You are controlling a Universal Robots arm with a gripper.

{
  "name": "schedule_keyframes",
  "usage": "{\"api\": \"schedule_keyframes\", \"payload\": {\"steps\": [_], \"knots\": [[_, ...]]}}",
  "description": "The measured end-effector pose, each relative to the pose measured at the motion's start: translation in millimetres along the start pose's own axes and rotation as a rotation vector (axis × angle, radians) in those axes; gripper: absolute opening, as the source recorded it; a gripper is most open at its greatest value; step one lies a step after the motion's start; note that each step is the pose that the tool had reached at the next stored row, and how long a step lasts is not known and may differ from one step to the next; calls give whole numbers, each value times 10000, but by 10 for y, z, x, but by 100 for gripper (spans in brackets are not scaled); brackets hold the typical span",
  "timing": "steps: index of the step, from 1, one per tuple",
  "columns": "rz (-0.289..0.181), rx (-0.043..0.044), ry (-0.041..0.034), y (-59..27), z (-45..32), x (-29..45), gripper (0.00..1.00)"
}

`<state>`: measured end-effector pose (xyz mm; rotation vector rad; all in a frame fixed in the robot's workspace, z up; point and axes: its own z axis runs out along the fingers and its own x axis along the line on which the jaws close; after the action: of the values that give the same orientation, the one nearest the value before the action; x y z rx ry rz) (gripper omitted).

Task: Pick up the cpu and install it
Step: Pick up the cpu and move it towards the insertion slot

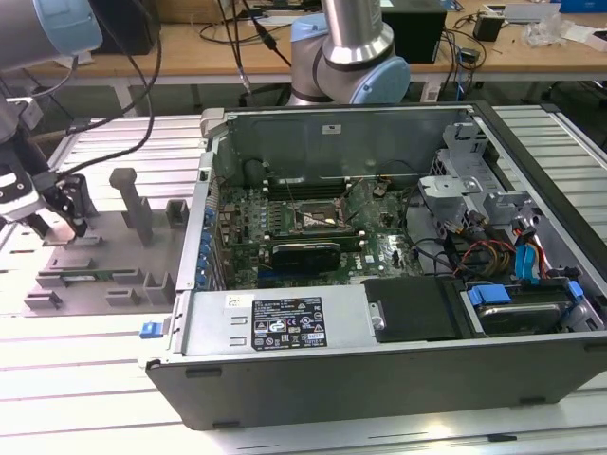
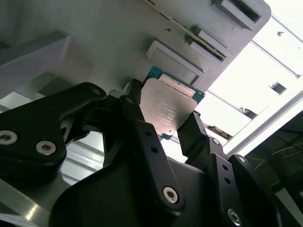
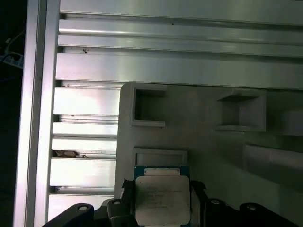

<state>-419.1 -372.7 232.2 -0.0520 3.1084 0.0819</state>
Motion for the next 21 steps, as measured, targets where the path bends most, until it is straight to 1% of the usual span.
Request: {"api": "schedule_keyframes", "payload": {"steps": [9,15,16,17,18,21], "knots": [[-1,34,1,22,-244,-8,55],[-2,43,1,33,-388,-13,55],[-1,43,1,35,-425,-14,55],[-2,43,1,37,-446,-15,55],[-2,43,2,41,-492,-17,55],[-2,43,1,46,-587,-20,55]]}}
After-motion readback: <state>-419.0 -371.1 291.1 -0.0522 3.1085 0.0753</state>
